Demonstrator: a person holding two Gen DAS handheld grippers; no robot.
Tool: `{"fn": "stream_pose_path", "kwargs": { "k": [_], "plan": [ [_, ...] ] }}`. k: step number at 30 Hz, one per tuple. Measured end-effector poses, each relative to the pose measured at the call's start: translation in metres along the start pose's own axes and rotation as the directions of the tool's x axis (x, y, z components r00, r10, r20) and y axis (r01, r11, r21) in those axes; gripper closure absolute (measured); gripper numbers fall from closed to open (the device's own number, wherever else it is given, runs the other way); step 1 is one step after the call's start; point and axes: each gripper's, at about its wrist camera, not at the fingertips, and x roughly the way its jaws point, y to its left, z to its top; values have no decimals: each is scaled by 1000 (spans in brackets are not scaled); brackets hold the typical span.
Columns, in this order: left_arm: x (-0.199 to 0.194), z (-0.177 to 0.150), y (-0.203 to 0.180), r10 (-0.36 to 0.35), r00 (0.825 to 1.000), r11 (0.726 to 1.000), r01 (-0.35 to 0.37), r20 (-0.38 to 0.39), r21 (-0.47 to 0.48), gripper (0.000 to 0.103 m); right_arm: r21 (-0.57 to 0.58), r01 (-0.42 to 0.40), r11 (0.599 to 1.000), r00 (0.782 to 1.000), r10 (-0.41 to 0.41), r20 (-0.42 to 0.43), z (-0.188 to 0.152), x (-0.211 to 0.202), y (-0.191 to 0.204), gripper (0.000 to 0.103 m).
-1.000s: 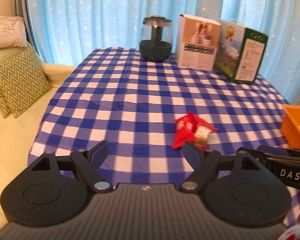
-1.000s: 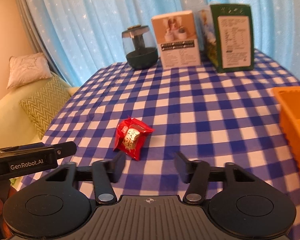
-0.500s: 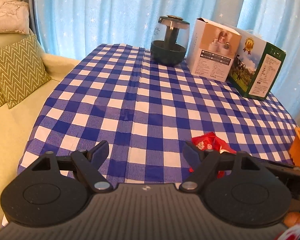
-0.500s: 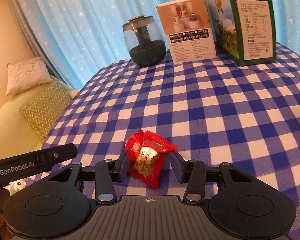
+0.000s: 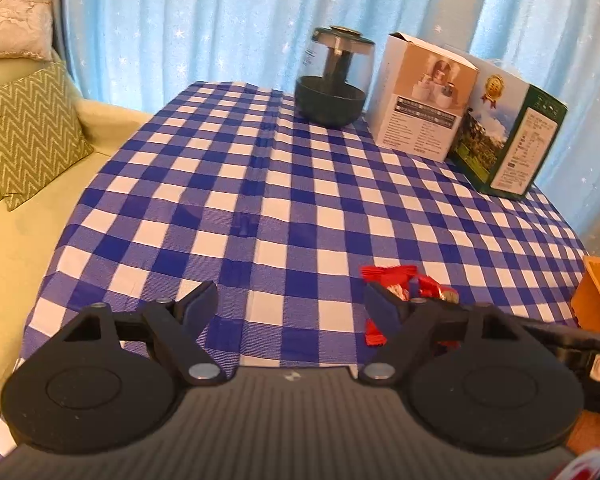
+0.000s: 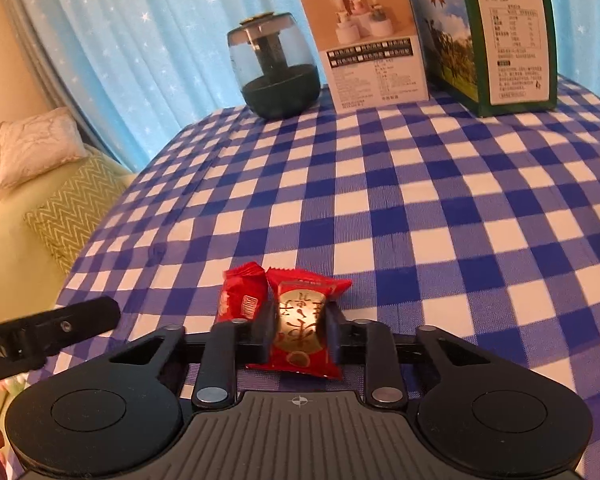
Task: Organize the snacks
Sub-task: 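Grasp the red candy packet with the left tool while the right grasps the other red packet, then carry the red packet in the left tool to the tray while the right carries its packet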
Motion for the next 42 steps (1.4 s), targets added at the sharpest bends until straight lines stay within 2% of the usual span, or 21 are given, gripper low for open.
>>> {"fn": "stream_pose_path", "kwargs": {
  "k": [6, 9, 17, 22, 28, 31, 42],
  "plan": [
    [10, -2, -13, -47, 999, 997, 49, -25, 64, 25, -15, 39, 999, 999, -39, 18, 0, -21, -19, 81],
    [18, -2, -23, -69, 997, 994, 71, -35, 87, 28, -28, 73, 997, 997, -72, 27, -5, -34, -33, 81],
    [42, 3, -55, -116, 992, 985, 121, -41, 125, 50, -32, 135, 990, 991, -134, 27, -18, -57, -58, 81],
    [55, 0, -63, -98, 992, 982, 108, -74, 152, 63, -33, 137, 990, 990, -136, 22, -19, -60, -61, 81],
    [65, 0, -68, -84, 992, 980, 99, -94, 170, 66, -38, 131, 991, 991, -131, 16, -19, -60, -58, 81],
    [69, -2, -72, -87, 989, 977, 107, -116, 183, 75, -45, 133, 990, 991, -133, 14, -19, -60, -57, 81],
    [43, -8, -82, -84, 988, 969, 111, -127, 223, 79, -58, 141, 988, 990, -140, 17, -18, -82, -58, 81]
  ]
}}
